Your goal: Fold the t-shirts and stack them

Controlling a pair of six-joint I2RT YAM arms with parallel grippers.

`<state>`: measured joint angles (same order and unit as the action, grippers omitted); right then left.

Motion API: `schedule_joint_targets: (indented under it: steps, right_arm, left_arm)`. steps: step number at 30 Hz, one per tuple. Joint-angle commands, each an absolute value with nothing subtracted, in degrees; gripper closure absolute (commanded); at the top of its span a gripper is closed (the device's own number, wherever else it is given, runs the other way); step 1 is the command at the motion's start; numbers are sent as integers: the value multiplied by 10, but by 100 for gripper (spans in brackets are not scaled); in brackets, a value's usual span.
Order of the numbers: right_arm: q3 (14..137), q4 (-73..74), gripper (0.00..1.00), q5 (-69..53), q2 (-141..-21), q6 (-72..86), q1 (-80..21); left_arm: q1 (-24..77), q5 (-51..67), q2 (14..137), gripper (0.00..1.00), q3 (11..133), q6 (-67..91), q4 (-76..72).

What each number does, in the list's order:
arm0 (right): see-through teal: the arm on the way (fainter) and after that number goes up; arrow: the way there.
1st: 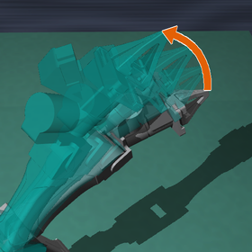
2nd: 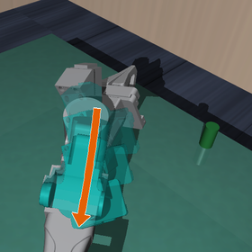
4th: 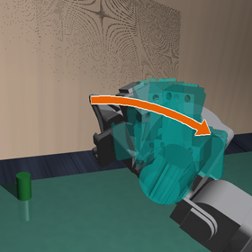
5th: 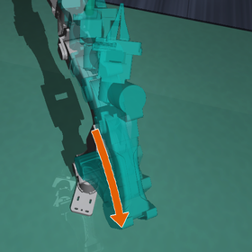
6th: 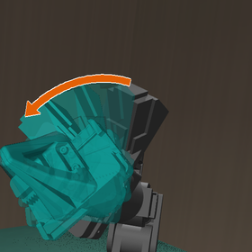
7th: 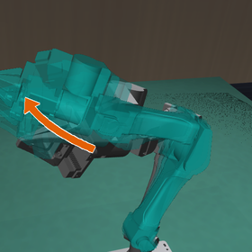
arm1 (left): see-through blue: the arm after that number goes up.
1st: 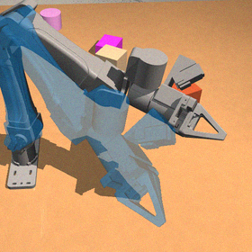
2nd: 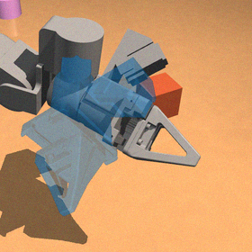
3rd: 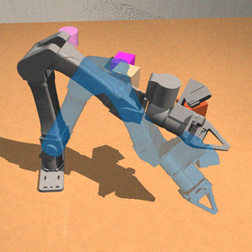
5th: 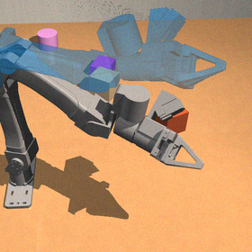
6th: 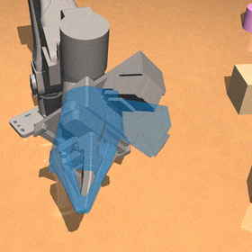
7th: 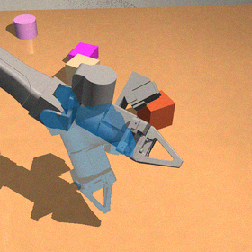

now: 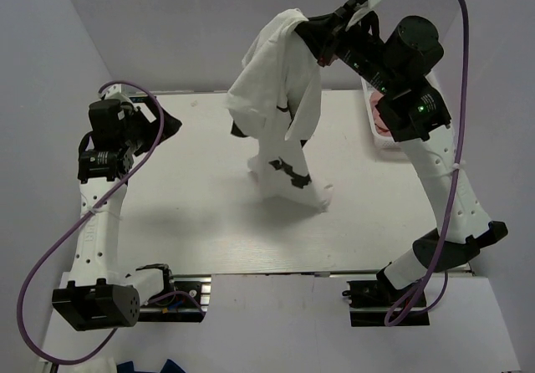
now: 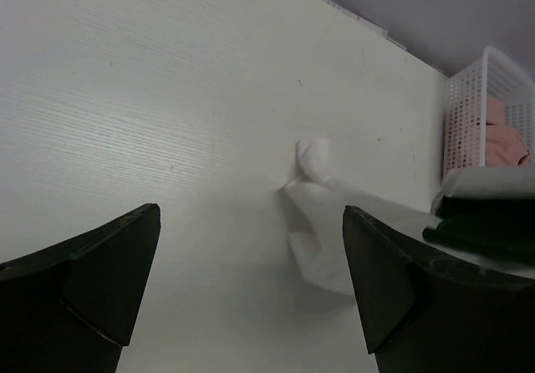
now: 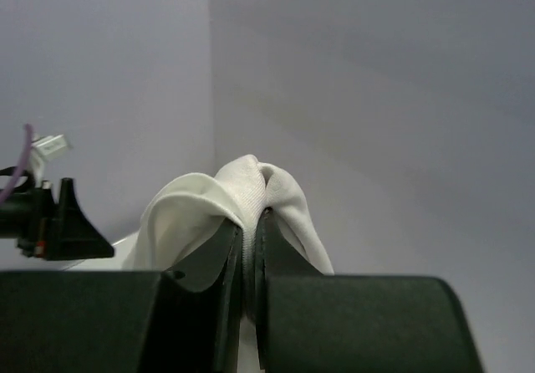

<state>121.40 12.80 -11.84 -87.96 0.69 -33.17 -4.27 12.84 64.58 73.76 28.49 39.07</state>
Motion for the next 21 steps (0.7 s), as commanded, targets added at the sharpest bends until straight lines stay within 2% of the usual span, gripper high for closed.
schedule_joint_targets:
  steps: [1,7,11,12,13,14,15,17,21]
  right_arm:
    - [1247,29,100,-177,-859,24,-337]
    - [1187,76,100,-129,-856,38,-336]
    - [1057,120,100,-14,-826,4,-335]
    - [1032,127,91,23,-820,15,-334]
    - [1008,156,54,49,-810,18,-335]
    - [948,167,24,133,-808,37,-334]
    - [928,184,10,147,-804,36,-336]
    - [855,192,10,182,-781,12,-342]
    - [798,236,10,87,-760,-36,-360]
  left_arm:
    - [-40,120,621,0,735,281,397]
    - [-40,108,610,0,740,271,421]
    - [-40,102,610,0,745,271,433]
    - [-40,102,610,0,753,271,439]
    - [-40,102,616,0,753,271,450]
    - [-40,107,622,0,762,271,455]
    - [-40,107,622,0,769,271,461]
    - [-40,107,628,0,775,271,475]
    - [-40,107,635,0,787,271,497]
